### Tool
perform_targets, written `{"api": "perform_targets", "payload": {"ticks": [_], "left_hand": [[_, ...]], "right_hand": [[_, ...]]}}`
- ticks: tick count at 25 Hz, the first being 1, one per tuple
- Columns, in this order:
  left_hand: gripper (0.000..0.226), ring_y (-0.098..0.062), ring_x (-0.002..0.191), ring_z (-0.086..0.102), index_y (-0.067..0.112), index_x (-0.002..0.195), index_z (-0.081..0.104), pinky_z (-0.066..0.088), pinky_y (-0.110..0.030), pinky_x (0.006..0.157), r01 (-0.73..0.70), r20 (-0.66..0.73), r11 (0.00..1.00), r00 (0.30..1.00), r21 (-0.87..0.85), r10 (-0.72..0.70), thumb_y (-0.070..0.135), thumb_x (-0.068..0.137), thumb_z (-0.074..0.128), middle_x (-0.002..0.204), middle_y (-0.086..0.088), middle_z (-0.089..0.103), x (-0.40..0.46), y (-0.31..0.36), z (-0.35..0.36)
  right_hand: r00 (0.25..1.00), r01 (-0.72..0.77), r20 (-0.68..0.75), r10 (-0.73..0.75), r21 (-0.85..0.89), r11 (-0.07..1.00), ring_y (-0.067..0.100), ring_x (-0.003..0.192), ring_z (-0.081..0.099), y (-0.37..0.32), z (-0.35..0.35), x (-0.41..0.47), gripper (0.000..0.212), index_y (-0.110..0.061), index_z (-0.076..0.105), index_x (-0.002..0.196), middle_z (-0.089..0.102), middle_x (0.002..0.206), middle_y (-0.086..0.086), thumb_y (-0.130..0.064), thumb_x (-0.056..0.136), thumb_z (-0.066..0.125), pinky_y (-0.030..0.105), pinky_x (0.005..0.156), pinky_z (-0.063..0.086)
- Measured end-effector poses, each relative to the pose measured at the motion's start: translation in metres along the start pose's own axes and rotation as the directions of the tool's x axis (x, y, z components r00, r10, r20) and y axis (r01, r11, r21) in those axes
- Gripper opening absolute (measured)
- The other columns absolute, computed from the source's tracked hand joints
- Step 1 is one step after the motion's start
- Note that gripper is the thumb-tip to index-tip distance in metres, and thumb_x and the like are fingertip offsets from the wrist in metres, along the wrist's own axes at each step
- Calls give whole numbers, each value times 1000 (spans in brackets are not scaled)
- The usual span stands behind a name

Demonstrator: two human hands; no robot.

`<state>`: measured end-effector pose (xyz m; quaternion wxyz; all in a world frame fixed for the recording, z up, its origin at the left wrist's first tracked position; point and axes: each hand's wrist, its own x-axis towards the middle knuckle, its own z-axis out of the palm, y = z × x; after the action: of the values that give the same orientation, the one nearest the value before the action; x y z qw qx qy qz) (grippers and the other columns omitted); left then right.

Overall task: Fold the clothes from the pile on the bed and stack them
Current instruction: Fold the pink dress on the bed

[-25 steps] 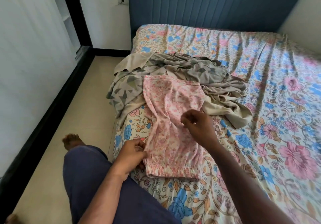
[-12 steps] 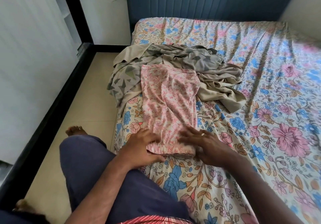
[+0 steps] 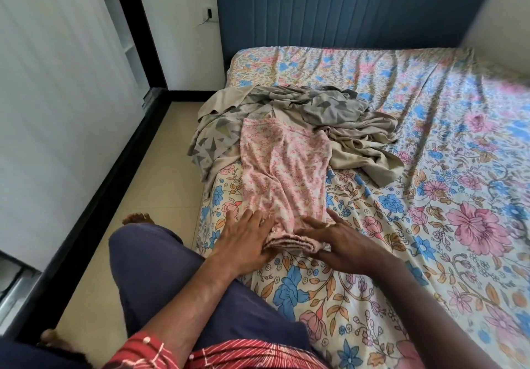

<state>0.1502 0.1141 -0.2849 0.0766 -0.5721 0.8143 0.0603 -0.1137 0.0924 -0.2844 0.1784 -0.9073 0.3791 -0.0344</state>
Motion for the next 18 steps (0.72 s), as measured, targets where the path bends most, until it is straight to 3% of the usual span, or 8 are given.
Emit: {"api": "perform_targets", "payload": {"ticks": [3, 5, 9, 10, 12, 15, 17, 18], "left_hand": [[65, -19, 127, 51, 26, 149, 39, 27, -59, 115, -29, -182, 997, 982, 65, 41, 39, 91, 66, 135, 2, 57, -1, -5, -7], [39, -12, 111, 57, 27, 130, 56, 31, -50, 111, -73, -235, 992, 971, -99, 48, 37, 94, 65, 118, 10, 65, -4, -12, -12], [26, -1, 82, 61, 32, 108, 66, 44, -25, 90, -121, -68, 848, 993, -516, 101, 22, 86, 75, 91, 17, 66, -17, -33, -23], [28, 4, 81, 62, 33, 103, 68, 46, -17, 84, -120, 6, 798, 988, -590, 153, 15, 83, 76, 89, 17, 66, -22, -37, -27], [26, 5, 84, 61, 27, 96, 71, 44, -9, 80, -107, 105, 706, 963, -700, 250, 7, 79, 75, 88, 15, 65, -28, -46, -38], [15, -14, 81, 58, 6, 94, 69, 50, -25, 76, -78, 35, 387, 960, -919, 277, 7, 79, 71, 85, -1, 63, -17, -64, -52], [22, -22, 84, 64, 5, 107, 65, 55, -32, 75, 33, 39, 81, 996, -996, 82, 2, 85, 70, 91, -7, 70, 6, -71, -52], [29, -25, 89, 68, 10, 116, 63, 57, -37, 77, 66, 65, 10, 996, -998, -68, 5, 89, 72, 99, -9, 73, 18, -71, -47]], "right_hand": [[1000, -4, -21, 5, 30, 1000, -9, 151, 16, 7, 2, -2, 52, -47, 42, 150, 49, 155, -15, -67, 103, 29, 51, 126, -6], [1000, -26, -15, 27, 92, 995, -11, 149, 21, 8, 0, -5, 58, -46, 45, 147, 50, 154, -12, -73, 100, 25, 54, 128, -2], [999, -48, 25, 43, 283, 958, -16, 123, 53, 0, -14, -15, 34, -32, 65, 133, 64, 133, -23, -45, 105, 51, 46, 129, 11], [999, -42, 46, 27, 362, 931, -10, 108, 65, -3, -20, -18, 24, -32, 69, 125, 71, 118, -24, -36, 105, 57, 37, 123, 28], [995, -37, 99, -14, 497, 867, 1, 82, 69, -14, -35, -21, 14, -32, 73, 111, 75, 94, -19, -26, 103, 63, 17, 86, 49], [999, -43, 39, 22, 676, 736, 7, 82, 70, -17, -54, -11, 14, -17, 75, 102, 77, 93, -7, -14, 102, 61, 23, 76, 54], [971, -113, -28, 239, 825, 554, 27, 91, 75, -9, -53, 8, 19, -2, 69, 108, 78, 101, 10, -16, 104, 58, 42, 86, 61], [927, -155, -48, 371, 854, 497, 30, 91, 76, -5, -49, 19, 24, -2, 65, 116, 77, 102, 14, -22, 104, 58, 49, 87, 62]]}}
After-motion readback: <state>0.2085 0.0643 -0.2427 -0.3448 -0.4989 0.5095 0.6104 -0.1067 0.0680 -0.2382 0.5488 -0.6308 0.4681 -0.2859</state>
